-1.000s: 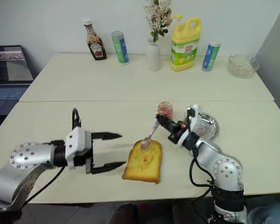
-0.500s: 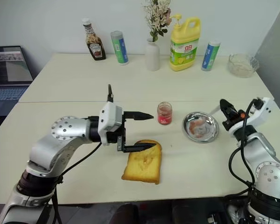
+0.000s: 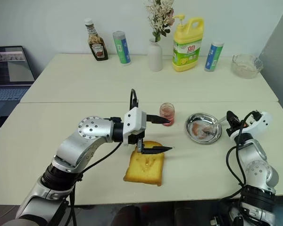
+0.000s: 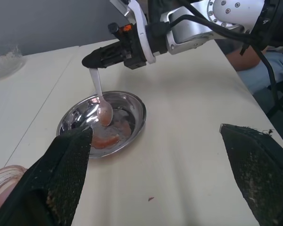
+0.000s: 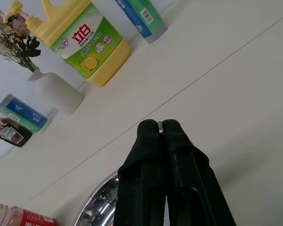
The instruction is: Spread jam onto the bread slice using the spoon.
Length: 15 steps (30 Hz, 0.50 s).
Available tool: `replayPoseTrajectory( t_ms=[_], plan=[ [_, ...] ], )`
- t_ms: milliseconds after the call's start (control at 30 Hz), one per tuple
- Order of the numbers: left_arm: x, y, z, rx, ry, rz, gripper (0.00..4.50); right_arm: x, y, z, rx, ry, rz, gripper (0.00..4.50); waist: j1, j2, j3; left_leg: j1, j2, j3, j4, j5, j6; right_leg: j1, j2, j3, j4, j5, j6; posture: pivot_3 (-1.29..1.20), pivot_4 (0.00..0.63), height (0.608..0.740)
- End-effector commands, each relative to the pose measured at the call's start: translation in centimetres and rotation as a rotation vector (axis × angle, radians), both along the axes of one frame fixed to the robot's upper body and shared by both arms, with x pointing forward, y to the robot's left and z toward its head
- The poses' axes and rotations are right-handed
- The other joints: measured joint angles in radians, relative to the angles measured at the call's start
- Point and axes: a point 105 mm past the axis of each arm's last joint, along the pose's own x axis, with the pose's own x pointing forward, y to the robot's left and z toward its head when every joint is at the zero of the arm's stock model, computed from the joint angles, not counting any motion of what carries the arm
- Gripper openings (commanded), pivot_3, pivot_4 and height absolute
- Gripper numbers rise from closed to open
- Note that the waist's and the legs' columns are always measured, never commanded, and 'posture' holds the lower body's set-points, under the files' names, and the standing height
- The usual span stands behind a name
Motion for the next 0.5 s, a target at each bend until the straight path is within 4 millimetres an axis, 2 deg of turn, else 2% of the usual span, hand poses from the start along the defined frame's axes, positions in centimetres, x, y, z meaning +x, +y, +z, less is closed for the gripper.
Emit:
replayPoseTrajectory(
  t_ms=[33, 167, 200, 300, 500],
  plan=[
    [-0.2, -0.2, 1.1, -0.019, -0.045, -0.012, 4.5, 0.2, -0.1, 0.4, -0.015, -0.035, 0.007, 0.02, 0.001, 0.0, 0.0, 0.0, 0.0, 0.0, 0.0, 0.0, 0.0, 0.0, 0.0, 0.0, 0.0, 0.0, 0.0, 0.0, 0.15, 0.74],
    [-0.2, -0.3, 1.1, -0.019, -0.047, -0.01, 4.5, -0.1, -0.3, -0.2, -0.023, -0.024, 0.0, 0.02, 0.001, 0.0, 0.0, 0.0, 0.0, 0.0, 0.0, 0.0, 0.0, 0.0, 0.0, 0.0, 0.0, 0.0, 0.0, 0.0, 0.15, 0.74],
    [-0.1, -0.2, 1.1, -0.019, -0.047, -0.008, 4.5, -0.1, -0.5, -0.3, -0.023, -0.021, -0.007, 0.24, 0.001, 0.0, 0.0, 0.0, 0.0, 0.0, 0.0, 0.0, 0.0, 0.0, 0.0, 0.0, 0.0, 0.0, 0.0, 0.0, 0.15, 0.74],
    [0.0, -0.2, 1.0, -0.018, -0.05, -0.003, 4.5, -0.5, -0.8, -0.5, -0.048, -0.016, -0.013, 1.04, 0.003, 0.0, 0.0, 0.0, 0.0, 0.0, 0.0, 0.0, 0.0, 0.0, 0.0, 0.0, 0.0, 0.0, 0.0, 0.0, 0.15, 0.74],
    [0.1, -0.2, 0.9, -0.02, -0.055, 0.001, 4.5, -1.1, -0.4, -0.9, -0.18, 0.013, 0.028, 3.22, 0.003, 0.0, 0.0, 0.0, 0.0, 0.0, 0.0, 0.0, 0.0, 0.0, 0.0, 0.0, 0.0, 0.0, 0.0, 0.0, 0.15, 0.74]
  ],
)
